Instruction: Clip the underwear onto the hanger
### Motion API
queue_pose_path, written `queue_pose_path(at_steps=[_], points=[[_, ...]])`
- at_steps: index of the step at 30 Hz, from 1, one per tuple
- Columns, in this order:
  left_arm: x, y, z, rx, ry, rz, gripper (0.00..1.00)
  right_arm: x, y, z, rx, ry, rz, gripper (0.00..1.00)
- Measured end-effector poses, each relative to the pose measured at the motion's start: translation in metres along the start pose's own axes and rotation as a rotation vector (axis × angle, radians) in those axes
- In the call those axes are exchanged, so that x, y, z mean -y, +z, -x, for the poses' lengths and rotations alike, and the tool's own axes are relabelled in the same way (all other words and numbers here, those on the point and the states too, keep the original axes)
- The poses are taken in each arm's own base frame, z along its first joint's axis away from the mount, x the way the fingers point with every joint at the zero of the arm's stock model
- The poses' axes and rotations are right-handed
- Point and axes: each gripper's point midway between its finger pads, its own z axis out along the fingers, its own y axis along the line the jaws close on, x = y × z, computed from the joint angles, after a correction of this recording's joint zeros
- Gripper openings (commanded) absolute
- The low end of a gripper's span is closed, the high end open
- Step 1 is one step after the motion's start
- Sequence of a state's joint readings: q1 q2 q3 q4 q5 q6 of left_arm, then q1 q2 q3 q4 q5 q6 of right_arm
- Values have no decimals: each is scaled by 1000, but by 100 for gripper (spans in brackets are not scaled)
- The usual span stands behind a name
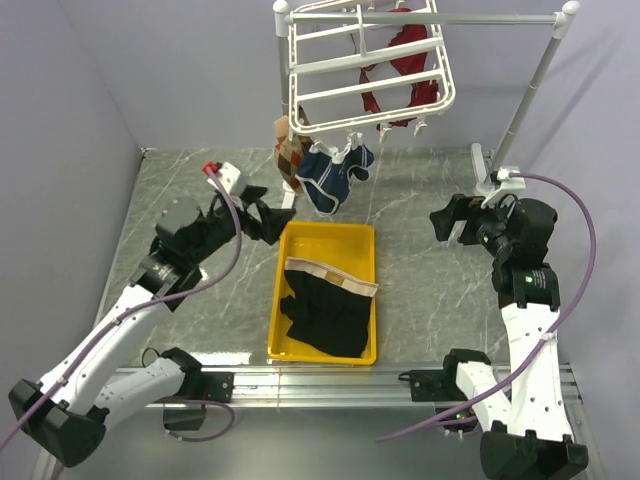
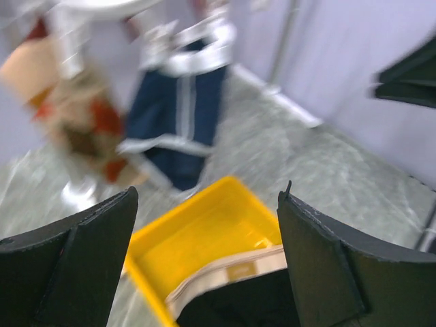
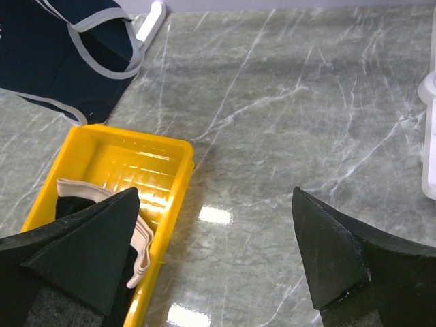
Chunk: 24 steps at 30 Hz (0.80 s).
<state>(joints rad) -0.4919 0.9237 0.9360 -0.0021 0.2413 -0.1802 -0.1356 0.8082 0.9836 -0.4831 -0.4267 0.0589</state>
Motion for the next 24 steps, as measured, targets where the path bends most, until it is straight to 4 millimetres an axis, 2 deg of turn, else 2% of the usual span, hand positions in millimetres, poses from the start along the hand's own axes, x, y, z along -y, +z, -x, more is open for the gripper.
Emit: queue_pose_path(at_steps=[3,6,8,11,16,19,23,24], points=[[45,8,11,63,53,-117,84,0,1,0,-3,8,0,100],[90,12,22,132,90,-208,83,-1,2,0,-4,17,5,100],[115,15,26,170,101,-258,84,-4,3,2,-5,23,26,100],[141,23,27,213,117,-307,81,-15,3,9,-3,27,85,100],[173,52,26,315,185,-300,74,-33,2,27,18,48,173,100],[185,79,8,333,233,-252,70,-35,0,40,41,60,172,100],[192,107,-14,355,340,-177,66,-35,-7,65,97,48,147,100],[192,114,-14,368,365,-148,69,-35,-8,70,109,44,141,100]])
